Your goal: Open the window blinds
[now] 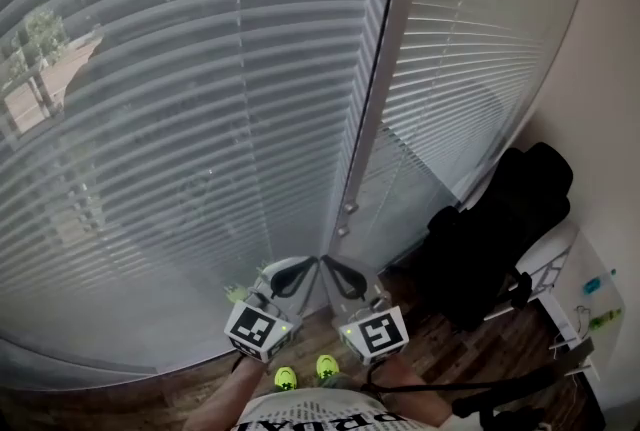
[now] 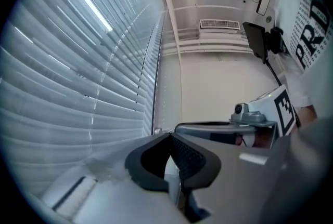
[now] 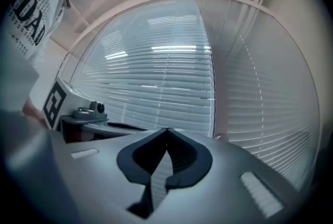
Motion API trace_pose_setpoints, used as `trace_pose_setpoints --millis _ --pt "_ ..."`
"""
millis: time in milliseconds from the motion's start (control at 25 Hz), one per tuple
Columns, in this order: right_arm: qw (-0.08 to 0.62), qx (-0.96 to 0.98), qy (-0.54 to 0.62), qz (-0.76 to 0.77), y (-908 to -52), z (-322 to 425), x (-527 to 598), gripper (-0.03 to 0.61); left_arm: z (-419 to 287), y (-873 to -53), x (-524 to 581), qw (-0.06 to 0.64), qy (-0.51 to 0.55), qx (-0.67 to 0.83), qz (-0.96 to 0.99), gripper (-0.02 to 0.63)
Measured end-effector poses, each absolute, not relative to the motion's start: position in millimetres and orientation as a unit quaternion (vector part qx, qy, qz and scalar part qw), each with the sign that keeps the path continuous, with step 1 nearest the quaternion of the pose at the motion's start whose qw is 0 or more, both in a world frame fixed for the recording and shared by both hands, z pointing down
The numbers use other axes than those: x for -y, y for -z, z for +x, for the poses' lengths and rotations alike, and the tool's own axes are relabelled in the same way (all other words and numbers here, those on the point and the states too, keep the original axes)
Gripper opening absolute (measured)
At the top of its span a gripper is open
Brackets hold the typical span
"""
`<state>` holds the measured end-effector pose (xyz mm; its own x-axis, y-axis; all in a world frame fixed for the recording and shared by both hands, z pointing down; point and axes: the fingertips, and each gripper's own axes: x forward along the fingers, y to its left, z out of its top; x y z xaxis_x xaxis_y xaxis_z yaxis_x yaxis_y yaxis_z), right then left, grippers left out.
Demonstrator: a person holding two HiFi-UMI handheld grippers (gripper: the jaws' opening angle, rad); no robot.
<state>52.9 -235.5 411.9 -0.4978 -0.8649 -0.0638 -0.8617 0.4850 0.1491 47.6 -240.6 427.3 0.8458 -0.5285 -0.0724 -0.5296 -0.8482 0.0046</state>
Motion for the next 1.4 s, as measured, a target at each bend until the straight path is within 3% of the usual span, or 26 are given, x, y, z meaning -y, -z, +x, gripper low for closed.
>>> trace_pose_setpoints --millis 280,400,800,1120,1280,1400 --pt "0.01 0.874 0.092 0.477 -409 75 261 0.013 69 -424 264 0.009 -0.027 -0.3 -0.954 -0.008" --pt "0.016 0.871 0.107 0.48 -404 86 278 0.081 71 -425 277 0.012 -0.025 -0.312 -0.95 -0.008" --pt "0.1 0.82 0.163 0.539 -414 128 322 0.13 69 -424 302 0.009 -0.029 -0.349 -0.936 -0.008" --pt "0.105 0.842 0.138 0.511 -422 123 330 0.173 84 -430 309 0.038 -0.025 -0.337 -0.94 -0.008" --pt "0.119 0.834 0.139 0.52 -429 124 336 0.171 92 -433 308 0.041 -0.022 -0.332 -0.942 -0.008" --pt "0.122 0.823 0.151 0.533 -427 127 338 0.135 94 -436 308 0.037 -0.022 -0.329 -0.943 -0.008"
